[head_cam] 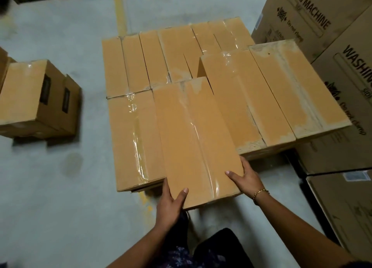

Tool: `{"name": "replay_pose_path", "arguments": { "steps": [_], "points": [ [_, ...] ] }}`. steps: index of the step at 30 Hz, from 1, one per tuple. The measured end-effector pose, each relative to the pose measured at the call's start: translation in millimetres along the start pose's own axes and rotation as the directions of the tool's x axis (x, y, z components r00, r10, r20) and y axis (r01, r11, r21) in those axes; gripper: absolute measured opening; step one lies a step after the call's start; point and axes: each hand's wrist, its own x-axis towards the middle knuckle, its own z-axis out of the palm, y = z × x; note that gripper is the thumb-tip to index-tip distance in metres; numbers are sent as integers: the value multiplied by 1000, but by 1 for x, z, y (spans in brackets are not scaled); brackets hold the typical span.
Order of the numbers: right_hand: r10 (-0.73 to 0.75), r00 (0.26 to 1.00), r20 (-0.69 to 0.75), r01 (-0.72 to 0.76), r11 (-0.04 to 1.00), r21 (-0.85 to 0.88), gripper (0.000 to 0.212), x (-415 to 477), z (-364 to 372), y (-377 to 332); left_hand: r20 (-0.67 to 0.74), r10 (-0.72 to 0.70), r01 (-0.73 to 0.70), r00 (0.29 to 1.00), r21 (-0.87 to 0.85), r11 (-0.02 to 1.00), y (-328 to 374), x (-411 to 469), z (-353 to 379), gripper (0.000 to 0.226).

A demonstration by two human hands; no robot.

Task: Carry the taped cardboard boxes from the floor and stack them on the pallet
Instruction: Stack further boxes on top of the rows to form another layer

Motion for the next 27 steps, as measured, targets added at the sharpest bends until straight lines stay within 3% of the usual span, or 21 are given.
{"name": "replay_pose_path", "arguments": {
  "steps": [8,13,17,19,22,24,27],
  "points": [
    [5,984,177,20,990,-141,97,14,-8,26,-88,-27,33,996,69,997,6,9,21,81],
    [-37,959,281,107,965,-239,124,8,-18,49,-18,24,-22,1000,103,994,8,-3,37,117],
    [-68,929,363,210,905,-369,141,6,-22,55,62,45,-64,997,348,935,-3,-8,44,155],
    [-58,915,399,263,836,-482,144,5,-21,58,94,13,-56,995,470,881,-13,-10,45,161],
    [-145,925,350,360,628,-690,137,-1,-24,67,67,72,-98,995,569,817,-25,-13,47,153],
    [-235,930,284,366,498,-786,132,-4,-27,72,32,109,-108,993,568,816,-31,-12,47,146],
    [-299,935,189,310,435,-845,137,-1,-29,80,-19,92,-70,996,512,856,-37,-9,42,138]
  ]
}}
